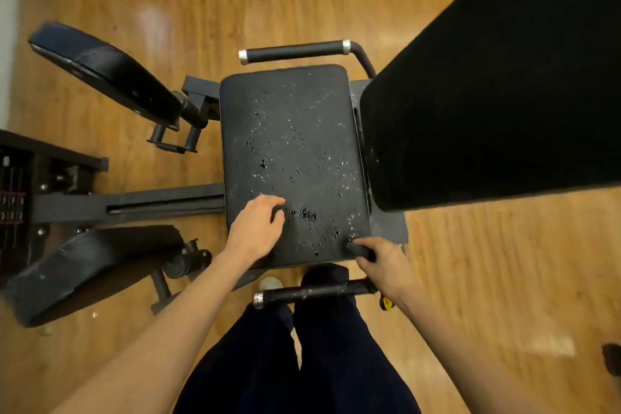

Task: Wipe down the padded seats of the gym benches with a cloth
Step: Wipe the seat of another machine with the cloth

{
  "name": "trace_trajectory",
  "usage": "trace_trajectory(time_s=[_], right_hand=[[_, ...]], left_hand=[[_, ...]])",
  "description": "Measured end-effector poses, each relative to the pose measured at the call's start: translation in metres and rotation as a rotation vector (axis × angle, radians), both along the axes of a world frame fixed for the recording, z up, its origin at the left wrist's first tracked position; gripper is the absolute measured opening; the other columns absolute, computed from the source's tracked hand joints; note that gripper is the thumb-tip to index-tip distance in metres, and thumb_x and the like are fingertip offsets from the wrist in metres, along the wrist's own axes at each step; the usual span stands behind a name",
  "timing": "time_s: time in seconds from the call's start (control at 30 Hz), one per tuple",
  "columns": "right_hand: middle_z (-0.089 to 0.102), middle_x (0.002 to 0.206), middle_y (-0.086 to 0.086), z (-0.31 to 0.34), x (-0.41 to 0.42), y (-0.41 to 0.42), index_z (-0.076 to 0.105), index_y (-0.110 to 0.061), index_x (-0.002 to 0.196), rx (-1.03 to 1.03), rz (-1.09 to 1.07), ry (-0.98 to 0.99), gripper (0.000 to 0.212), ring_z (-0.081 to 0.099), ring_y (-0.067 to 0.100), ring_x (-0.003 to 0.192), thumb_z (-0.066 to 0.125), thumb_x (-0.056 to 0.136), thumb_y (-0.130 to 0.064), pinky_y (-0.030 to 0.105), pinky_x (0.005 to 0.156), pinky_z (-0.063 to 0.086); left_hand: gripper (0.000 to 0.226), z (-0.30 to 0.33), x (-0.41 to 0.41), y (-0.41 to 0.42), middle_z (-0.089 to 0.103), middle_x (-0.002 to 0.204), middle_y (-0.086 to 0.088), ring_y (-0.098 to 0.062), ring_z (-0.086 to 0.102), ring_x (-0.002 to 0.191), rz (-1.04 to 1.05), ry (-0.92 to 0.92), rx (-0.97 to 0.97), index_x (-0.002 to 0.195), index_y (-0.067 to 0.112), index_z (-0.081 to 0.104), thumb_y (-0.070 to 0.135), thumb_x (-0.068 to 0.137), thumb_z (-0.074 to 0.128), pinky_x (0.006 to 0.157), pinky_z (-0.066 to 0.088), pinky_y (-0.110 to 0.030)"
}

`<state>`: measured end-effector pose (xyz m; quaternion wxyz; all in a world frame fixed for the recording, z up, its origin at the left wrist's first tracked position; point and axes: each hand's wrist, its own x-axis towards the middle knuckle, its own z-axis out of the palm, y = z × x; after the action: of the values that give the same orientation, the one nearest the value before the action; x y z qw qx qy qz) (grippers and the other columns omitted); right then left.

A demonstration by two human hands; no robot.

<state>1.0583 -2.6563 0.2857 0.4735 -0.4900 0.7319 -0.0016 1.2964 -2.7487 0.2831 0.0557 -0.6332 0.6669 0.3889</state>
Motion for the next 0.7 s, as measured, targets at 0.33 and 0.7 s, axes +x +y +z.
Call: trace_trajectory(time_s=[0.33,0.7], right_hand=[[0.060,0.133,-0.005,-0.020,0.024,-0.155,0.062,-0.017,0.131,-0.292,0.045,-0.093,0.039,0.052,0.011,0.126,0.065,0.092,-0.015,0.032,0.112,0.038],[0.050,0.144,-0.002,-0.067,0.016,-0.256,0.056,-0.017,0.137,-0.550,-0.226,0.068,0.041,0.040,0.011,0.136,0.061,0.096,-0.021,0.019,0.111,0.022]], left_hand=[[0.046,-0.046,-0.019,-0.081,0.030,0.161,-0.001,-0.019,0.021,0.151,0.168,-0.004,-0.186,0.151,0.016,0.039,0.018,0.105,0.043,0.121,0.020,-0.035],[0.055,-0.119,0.004,-0.160,0.021,0.164,-0.009,-0.023,0.016,0.153,-0.001,-0.056,-0.463,0.155,0.009,0.030,0.024,0.103,0.044,0.125,0.006,-0.037]])
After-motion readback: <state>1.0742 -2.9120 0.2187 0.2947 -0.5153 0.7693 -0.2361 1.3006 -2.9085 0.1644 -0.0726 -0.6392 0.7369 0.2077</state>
